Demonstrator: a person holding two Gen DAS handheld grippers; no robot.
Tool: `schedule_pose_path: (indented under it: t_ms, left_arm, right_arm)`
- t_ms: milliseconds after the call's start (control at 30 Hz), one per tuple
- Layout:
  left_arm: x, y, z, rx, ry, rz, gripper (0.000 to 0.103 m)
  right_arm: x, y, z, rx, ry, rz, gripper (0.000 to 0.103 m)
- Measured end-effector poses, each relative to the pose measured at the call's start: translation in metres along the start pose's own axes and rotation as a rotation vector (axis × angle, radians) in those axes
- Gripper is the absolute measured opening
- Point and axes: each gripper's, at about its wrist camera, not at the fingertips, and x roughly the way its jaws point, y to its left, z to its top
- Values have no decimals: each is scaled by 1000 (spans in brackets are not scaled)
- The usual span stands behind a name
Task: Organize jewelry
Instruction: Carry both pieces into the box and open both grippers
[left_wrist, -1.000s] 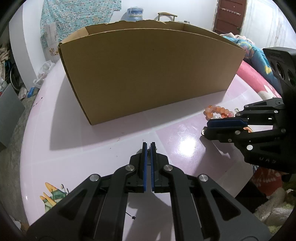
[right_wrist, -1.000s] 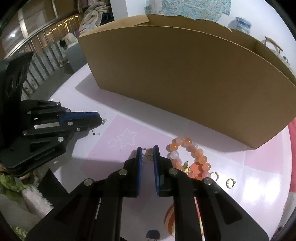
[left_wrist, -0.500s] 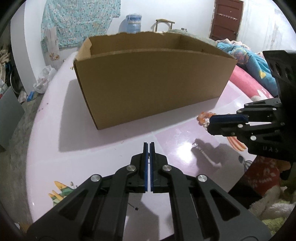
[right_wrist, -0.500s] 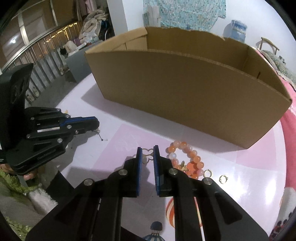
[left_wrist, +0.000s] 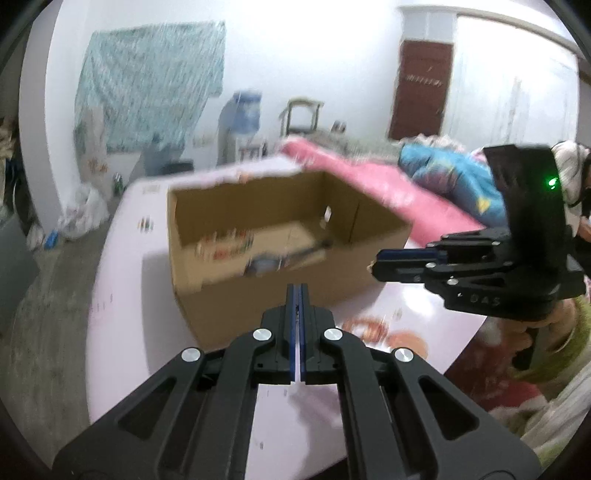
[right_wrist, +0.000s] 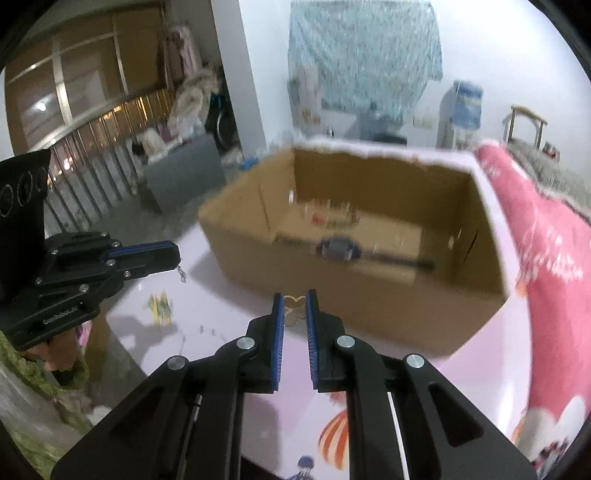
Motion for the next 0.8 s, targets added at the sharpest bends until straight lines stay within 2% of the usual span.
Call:
schedule_pose_path:
  t_ms: [67, 167, 300, 433, 567, 700, 800]
  left_arm:
    - [2, 0, 19, 16, -30, -5, 1]
    - [20, 2, 45, 28, -22, -24, 1]
    - [65, 14, 85, 14, 68, -76, 1]
    - [145, 37, 121, -61, 268, -152, 1]
    - [233, 59, 128, -177, 493, -184, 1]
    - [290, 75, 121, -260, 618, -177, 1]
    - [314, 83, 114, -288, 661, -137, 1]
  right_arm:
    - [-11, -10, 14, 5, -41, 3, 12]
    - [-13, -26, 39, 16, -67, 13, 12]
    - [6, -58, 75, 21, -35, 4, 12]
    - [57, -96, 106, 39, 111, 11, 12]
    - [109, -124, 118, 33, 261, -7, 12]
    - [146, -131, 122, -37, 368, -38, 12]
    - [167, -133, 120, -109, 424, -81, 12]
